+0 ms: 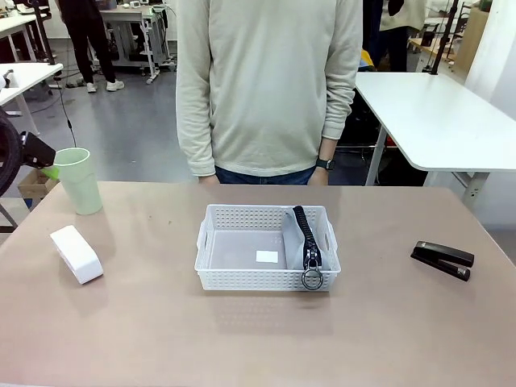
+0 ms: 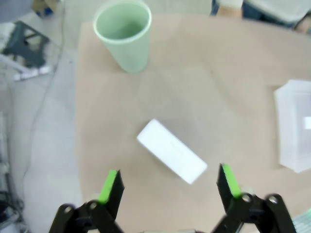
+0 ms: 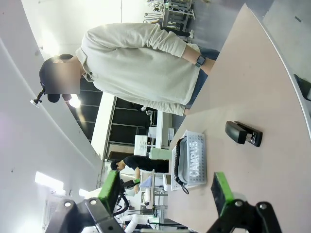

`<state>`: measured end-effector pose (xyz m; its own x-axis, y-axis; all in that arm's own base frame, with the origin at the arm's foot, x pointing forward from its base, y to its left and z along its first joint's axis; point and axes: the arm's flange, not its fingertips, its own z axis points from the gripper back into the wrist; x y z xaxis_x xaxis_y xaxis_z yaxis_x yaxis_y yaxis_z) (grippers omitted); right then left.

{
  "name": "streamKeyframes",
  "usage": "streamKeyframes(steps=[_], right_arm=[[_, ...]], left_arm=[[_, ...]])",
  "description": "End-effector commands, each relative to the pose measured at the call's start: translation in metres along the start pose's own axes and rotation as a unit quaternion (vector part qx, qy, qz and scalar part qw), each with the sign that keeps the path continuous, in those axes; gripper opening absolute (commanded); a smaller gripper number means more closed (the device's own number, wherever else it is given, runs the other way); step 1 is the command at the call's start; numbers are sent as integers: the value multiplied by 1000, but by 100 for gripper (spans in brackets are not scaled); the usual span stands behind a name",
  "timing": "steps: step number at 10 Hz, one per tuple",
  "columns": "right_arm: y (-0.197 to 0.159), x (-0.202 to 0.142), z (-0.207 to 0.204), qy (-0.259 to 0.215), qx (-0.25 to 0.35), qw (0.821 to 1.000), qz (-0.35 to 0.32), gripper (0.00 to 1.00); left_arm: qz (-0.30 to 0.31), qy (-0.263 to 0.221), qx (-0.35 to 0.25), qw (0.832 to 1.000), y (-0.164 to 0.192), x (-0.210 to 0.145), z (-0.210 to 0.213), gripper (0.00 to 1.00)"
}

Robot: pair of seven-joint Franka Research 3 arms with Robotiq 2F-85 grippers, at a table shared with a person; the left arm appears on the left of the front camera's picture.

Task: Efficiently arrange items inside the basket to fit them all.
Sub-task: Pick up the Digital clock and place it inside the Organizing basket.

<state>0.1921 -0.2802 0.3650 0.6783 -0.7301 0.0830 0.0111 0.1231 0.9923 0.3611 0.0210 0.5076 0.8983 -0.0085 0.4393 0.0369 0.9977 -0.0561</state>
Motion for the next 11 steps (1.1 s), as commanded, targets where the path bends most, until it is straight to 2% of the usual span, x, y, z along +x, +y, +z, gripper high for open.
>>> streamKeyframes(steps=[1,3,5,8,11], right_arm=[[0,-2,1,2,3,1000,15,100],[0,-2,1,2,3,1000,15,100],[0,-2,1,2,3,1000,15,100],[0,-2,1,2,3,1000,15,100],[0,-2,1,2,3,1000,15,100]], left_arm=[[-1,73,18,997,-2,9,-8,100],[17,132,55,990,-3,-1,-16,100],[72,173,41,981,-3,-17,-31,100],[53,169,-20,984,-9,-42,-56,100],[33,183,-12,983,-16,-43,-67,100]])
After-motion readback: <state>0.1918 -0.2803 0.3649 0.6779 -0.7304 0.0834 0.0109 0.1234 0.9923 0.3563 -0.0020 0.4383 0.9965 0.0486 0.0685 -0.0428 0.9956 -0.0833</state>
